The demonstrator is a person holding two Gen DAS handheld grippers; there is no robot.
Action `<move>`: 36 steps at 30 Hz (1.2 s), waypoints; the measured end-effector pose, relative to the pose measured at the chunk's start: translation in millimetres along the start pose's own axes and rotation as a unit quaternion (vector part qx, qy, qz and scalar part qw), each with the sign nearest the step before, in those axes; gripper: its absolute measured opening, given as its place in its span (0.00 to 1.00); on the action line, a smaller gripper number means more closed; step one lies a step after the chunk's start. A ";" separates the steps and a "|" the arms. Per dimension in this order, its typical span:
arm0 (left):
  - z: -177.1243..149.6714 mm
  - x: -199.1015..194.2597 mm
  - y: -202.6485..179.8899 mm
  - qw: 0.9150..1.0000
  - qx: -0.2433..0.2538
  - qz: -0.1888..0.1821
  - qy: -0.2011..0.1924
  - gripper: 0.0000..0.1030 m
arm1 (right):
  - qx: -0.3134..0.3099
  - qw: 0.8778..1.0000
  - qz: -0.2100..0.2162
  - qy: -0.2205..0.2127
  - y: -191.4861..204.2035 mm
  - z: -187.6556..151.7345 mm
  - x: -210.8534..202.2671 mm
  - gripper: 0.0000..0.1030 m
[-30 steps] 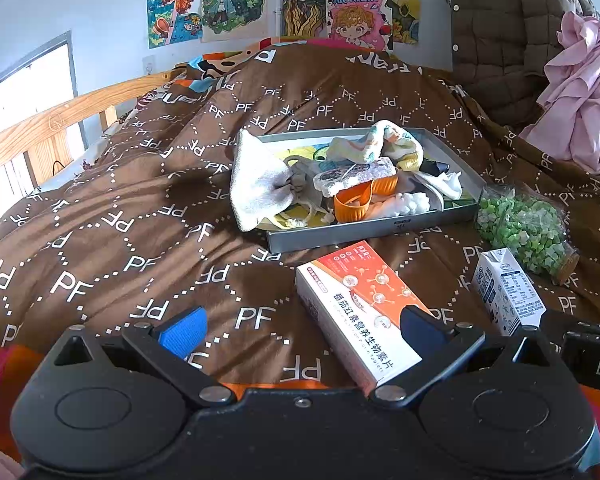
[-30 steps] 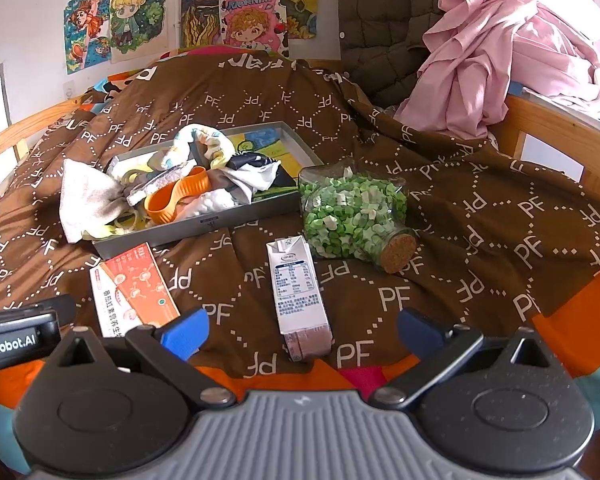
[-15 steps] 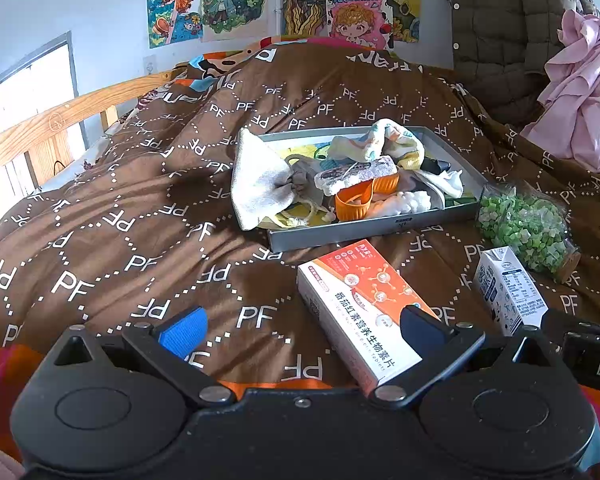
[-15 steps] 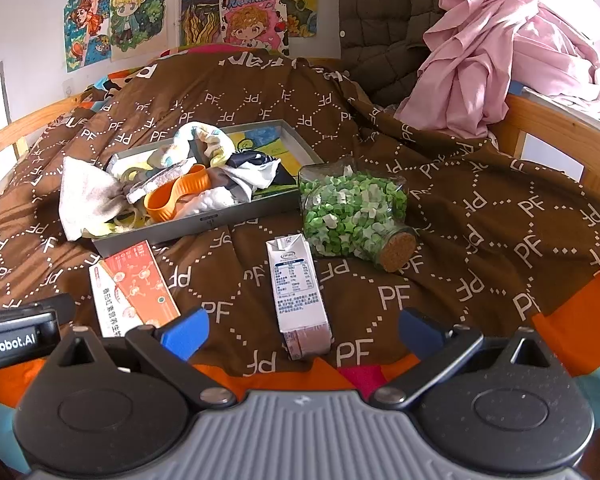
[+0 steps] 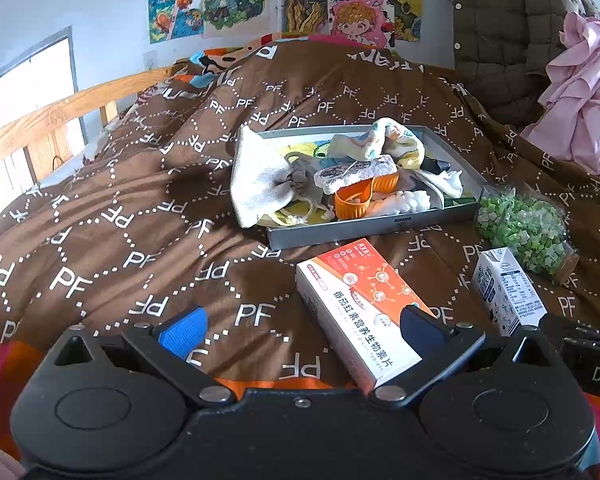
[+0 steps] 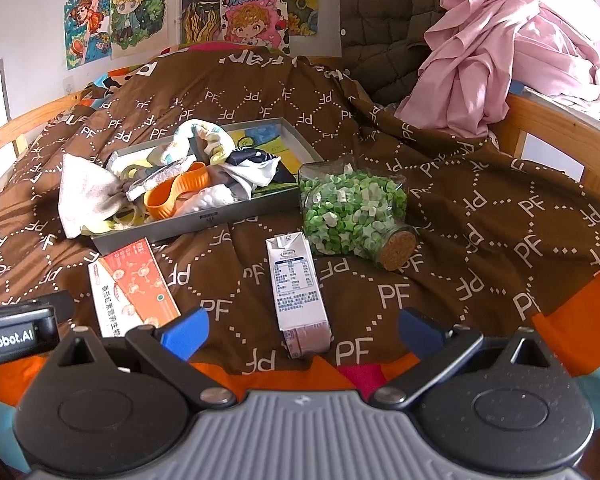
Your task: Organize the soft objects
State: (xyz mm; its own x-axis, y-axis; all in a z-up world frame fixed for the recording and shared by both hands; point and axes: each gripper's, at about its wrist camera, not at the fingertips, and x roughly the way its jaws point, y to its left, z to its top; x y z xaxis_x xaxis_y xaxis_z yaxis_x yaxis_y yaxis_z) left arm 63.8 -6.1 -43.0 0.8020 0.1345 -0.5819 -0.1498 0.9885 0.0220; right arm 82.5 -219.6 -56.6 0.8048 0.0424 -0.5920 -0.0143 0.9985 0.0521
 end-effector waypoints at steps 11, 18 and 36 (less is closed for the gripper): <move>1.8 -2.3 -0.3 1.000 -0.008 0.015 0.002 0.99 | 0.000 1.000 0.000 0.001 -0.4 -0.1 -0.2 1.00; 1.6 -1.8 -1.4 1.000 -0.006 0.018 0.003 0.99 | 0.000 1.000 0.000 0.001 0.0 0.3 0.0 1.00; 1.4 -0.4 -1.4 1.000 -0.003 0.018 0.006 0.99 | -0.001 1.000 0.000 0.003 0.1 -1.0 0.7 1.00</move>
State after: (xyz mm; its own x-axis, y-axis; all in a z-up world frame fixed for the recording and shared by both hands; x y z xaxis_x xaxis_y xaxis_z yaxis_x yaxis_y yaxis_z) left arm 64.5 -7.4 -41.7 0.7886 0.1697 -0.5910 -0.1821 0.9825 0.0391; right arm 82.5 -219.4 -57.8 0.8012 0.0428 -0.5969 -0.0157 0.9986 0.0506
